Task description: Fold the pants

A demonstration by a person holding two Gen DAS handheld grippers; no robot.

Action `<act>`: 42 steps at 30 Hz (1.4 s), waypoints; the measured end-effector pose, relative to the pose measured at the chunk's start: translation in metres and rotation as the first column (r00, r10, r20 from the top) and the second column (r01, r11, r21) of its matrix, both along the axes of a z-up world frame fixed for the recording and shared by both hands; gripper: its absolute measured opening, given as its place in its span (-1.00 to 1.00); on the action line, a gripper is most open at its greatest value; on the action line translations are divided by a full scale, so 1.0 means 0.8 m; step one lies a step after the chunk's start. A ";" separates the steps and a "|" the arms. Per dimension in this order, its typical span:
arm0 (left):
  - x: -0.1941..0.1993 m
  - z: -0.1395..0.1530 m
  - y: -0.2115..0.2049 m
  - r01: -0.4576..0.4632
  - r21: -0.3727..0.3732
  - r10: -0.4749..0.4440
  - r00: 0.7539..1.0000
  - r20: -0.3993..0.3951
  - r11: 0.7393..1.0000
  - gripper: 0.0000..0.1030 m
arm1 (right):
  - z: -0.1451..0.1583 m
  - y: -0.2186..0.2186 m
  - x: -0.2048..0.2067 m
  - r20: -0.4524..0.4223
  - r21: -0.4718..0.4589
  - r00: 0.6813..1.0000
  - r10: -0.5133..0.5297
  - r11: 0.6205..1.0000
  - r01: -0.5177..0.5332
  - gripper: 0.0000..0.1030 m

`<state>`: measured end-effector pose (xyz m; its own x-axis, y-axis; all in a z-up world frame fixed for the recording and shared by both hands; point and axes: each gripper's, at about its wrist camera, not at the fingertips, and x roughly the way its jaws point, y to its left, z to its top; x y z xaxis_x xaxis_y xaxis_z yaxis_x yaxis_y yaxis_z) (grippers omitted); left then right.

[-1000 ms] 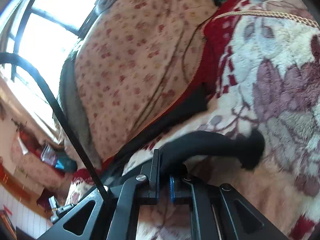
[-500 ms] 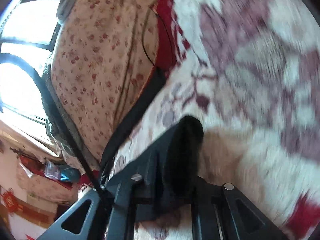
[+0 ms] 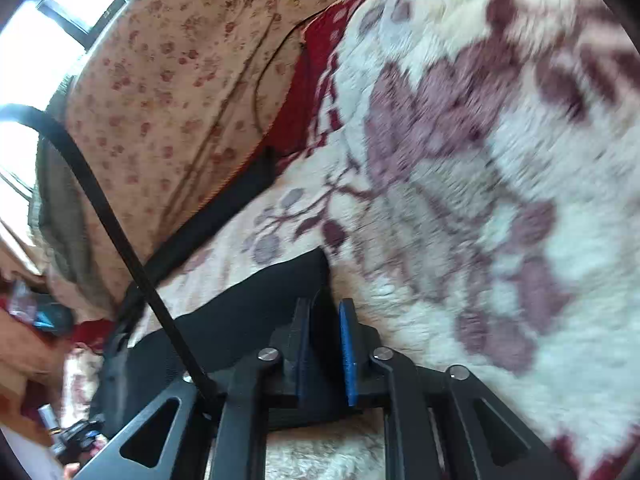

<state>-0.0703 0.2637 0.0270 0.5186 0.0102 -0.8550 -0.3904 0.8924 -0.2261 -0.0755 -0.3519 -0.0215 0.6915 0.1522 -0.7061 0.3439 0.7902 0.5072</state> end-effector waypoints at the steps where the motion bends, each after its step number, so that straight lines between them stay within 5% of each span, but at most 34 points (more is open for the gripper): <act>1: -0.002 0.000 0.002 0.003 -0.005 -0.003 1.000 -0.003 1.000 -0.43 | 0.007 0.002 -0.001 -0.032 -0.069 0.999 -0.023 0.997 0.021 -0.53; 3: -0.008 0.002 0.008 -0.003 -0.004 0.003 1.000 -0.007 1.000 -0.23 | 0.018 0.003 -0.003 -0.062 -0.144 0.997 -0.053 0.989 0.043 -0.53; 8: -0.022 0.014 0.017 -0.015 0.009 0.015 1.000 -0.018 1.000 -0.05 | 0.048 -0.001 -0.008 0.017 -0.125 0.999 -0.047 0.991 0.049 -0.53; 12: -0.040 0.034 0.025 -0.027 0.052 0.027 1.000 0.001 0.998 -0.04 | 0.076 0.019 0.003 0.111 -0.076 0.994 0.003 0.997 0.006 -0.52; 15: -0.050 0.052 0.030 -0.053 0.095 0.051 0.998 0.022 0.994 -0.04 | 0.088 0.040 0.026 0.151 -0.043 0.986 0.073 0.997 -0.067 -0.29; 20: -0.051 0.079 0.032 -0.050 0.035 0.047 0.996 0.081 0.998 -0.04 | 0.088 0.079 0.068 0.150 -0.014 0.972 0.183 0.983 -0.183 -0.28; 29: 0.041 0.073 -0.018 0.094 -0.134 -0.085 0.994 0.068 0.986 -0.04 | 0.056 0.131 0.164 0.105 0.161 0.952 0.287 0.940 -0.301 -0.28; 36: 0.144 0.029 -0.063 0.124 -0.270 -0.129 0.992 -0.002 0.955 -0.04 | 0.012 0.116 0.218 0.047 0.314 0.981 0.190 0.929 -0.195 -0.27; 42: 0.213 0.003 -0.078 0.066 -0.329 -0.078 0.997 -0.024 0.942 -0.04 | -0.015 0.094 0.240 0.031 0.390 0.990 0.137 0.910 -0.138 -0.09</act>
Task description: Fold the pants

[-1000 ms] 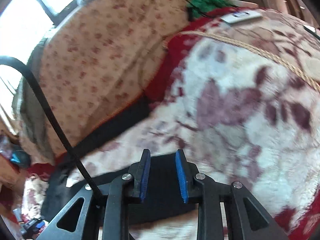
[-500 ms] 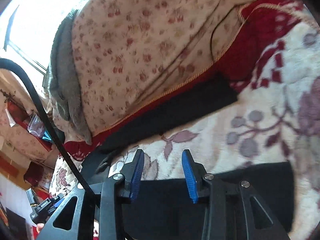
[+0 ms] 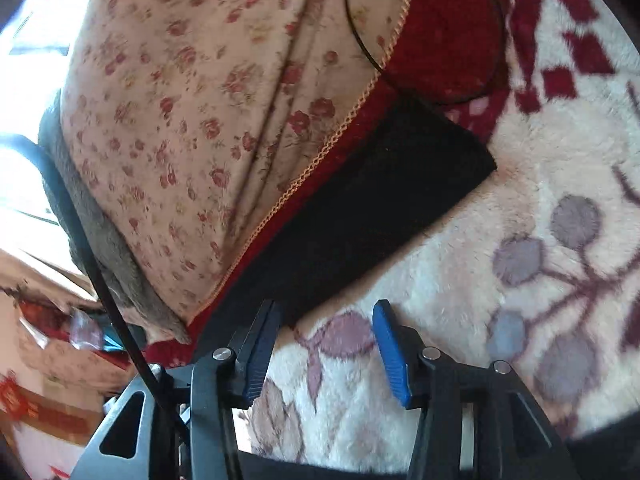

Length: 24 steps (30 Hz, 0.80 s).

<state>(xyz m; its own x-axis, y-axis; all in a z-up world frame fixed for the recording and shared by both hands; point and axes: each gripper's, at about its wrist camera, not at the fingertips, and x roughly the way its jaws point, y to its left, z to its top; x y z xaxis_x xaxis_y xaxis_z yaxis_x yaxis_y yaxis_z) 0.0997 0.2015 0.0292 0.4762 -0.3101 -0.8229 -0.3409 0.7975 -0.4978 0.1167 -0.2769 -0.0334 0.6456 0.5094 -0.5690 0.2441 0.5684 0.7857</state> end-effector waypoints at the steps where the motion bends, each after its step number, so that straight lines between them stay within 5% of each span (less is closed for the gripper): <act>1: 0.008 -0.002 -0.002 -0.003 -0.010 0.003 1.000 0.003 1.000 -0.04 | -0.001 -0.002 0.003 0.003 0.007 1.000 -0.002 1.000 0.002 -0.09; 16: 0.093 -0.037 -0.023 -0.097 0.010 0.097 0.993 -0.066 0.995 -0.05 | -0.010 -0.016 0.043 -0.014 0.037 0.999 -0.045 0.998 0.046 -0.08; 18: 0.097 -0.041 -0.025 -0.106 0.015 0.106 0.993 -0.051 0.994 -0.05 | -0.010 -0.015 0.046 -0.003 0.028 0.999 -0.041 0.999 0.041 -0.17; 19: 0.099 -0.041 -0.026 -0.104 0.022 0.105 0.993 -0.045 0.994 -0.05 | -0.009 -0.015 0.046 0.005 0.014 0.999 -0.042 0.999 0.042 -0.38; 20: 0.100 -0.042 -0.027 -0.102 0.035 0.103 0.994 -0.040 0.994 -0.28 | -0.011 -0.017 0.046 0.018 0.013 0.999 -0.047 0.999 0.047 -0.60; 21: 0.101 -0.043 -0.028 -0.101 0.069 0.104 0.994 -0.042 0.992 -0.74 | -0.015 -0.018 0.046 0.032 0.030 0.998 -0.053 0.998 0.052 -0.69; 24: 0.100 -0.052 -0.021 -0.102 0.066 0.105 0.993 -0.046 0.993 -0.87 | -0.023 -0.029 0.040 0.070 0.107 0.994 -0.084 0.991 0.076 -0.86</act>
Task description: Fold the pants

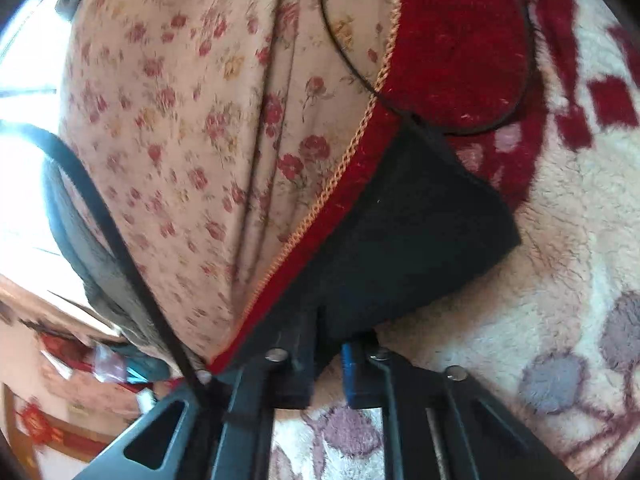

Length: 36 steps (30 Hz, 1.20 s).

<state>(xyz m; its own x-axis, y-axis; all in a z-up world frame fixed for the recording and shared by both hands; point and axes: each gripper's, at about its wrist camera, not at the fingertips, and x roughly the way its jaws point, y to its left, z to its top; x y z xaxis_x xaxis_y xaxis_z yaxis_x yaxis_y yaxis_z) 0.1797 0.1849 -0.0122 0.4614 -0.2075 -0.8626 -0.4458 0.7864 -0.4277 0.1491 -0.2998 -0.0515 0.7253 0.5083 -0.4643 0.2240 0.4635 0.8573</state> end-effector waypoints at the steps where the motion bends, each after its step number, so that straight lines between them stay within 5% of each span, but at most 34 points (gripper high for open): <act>1: -0.002 0.000 0.003 0.003 -0.010 -0.003 1.000 0.006 1.000 -0.88 | 0.003 -0.001 -0.003 0.019 0.006 1.000 -0.001 1.000 0.001 -0.87; 17: -0.082 0.067 0.004 0.053 -0.009 -0.051 0.988 0.148 0.999 -0.92 | 0.091 0.004 -0.067 0.171 -0.026 0.985 0.036 0.999 -0.032 -0.87; 26: -0.171 0.110 -0.004 0.092 0.025 -0.096 0.969 0.229 0.995 -0.92 | 0.128 -0.001 -0.139 0.225 -0.034 0.973 0.055 0.998 -0.048 -0.87; 36: -0.264 0.105 0.000 0.110 0.051 -0.119 0.963 0.242 0.993 -0.92 | 0.104 -0.010 -0.228 0.178 -0.035 0.982 0.058 0.998 -0.053 -0.87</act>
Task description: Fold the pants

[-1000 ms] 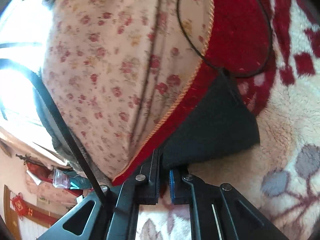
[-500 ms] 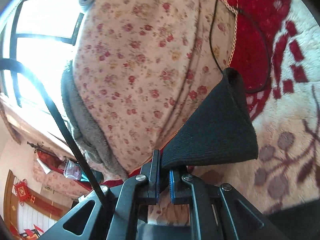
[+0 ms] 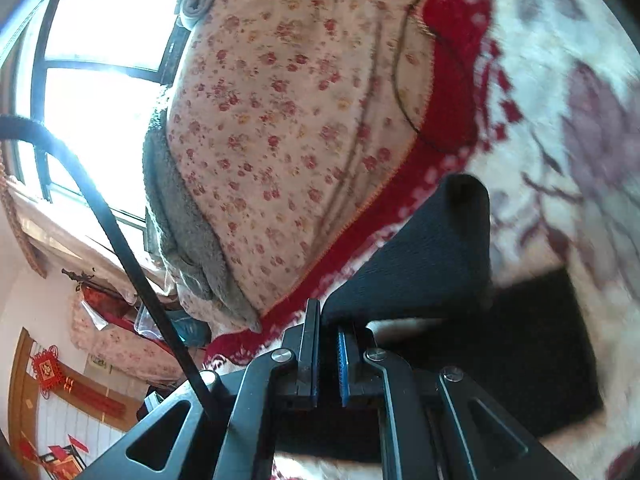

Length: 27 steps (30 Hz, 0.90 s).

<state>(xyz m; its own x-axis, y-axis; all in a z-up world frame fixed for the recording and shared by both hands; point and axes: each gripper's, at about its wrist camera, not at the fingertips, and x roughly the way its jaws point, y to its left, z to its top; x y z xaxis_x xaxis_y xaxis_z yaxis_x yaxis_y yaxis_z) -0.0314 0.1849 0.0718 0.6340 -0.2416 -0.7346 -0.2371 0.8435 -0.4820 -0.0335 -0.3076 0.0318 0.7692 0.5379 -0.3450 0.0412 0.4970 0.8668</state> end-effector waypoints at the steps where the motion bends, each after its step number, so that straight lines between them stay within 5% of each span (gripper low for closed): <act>1: -0.007 -0.005 0.000 0.002 0.001 -0.002 1.000 -0.007 1.000 -0.92 | -0.008 0.000 -0.009 -0.014 -0.008 1.000 -0.004 1.000 0.003 -0.87; 8: -0.040 -0.066 -0.009 0.000 0.047 0.004 0.995 -0.101 0.999 -0.92 | -0.079 -0.011 -0.054 -0.135 -0.045 0.990 -0.044 0.998 0.039 -0.87; 11: -0.040 -0.072 -0.008 -0.011 0.037 0.015 0.995 -0.102 0.999 -0.92 | -0.097 -0.023 -0.056 -0.144 0.009 0.987 -0.066 0.998 0.068 -0.83; 18: -0.034 -0.069 -0.008 -0.016 0.038 0.021 0.993 -0.114 0.999 -0.92 | -0.096 -0.040 -0.044 -0.094 0.007 0.986 -0.136 0.991 0.137 -0.73; 20: -0.033 -0.070 -0.007 -0.022 0.025 0.025 0.993 -0.115 0.999 -0.92 | -0.098 -0.042 -0.045 -0.078 0.025 0.987 -0.139 0.990 0.142 -0.88; 27: -0.041 -0.045 -0.008 0.007 0.023 -0.005 0.998 -0.065 1.000 -0.92 | -0.055 -0.047 -0.072 0.031 0.003 0.992 -0.124 0.992 0.124 -0.91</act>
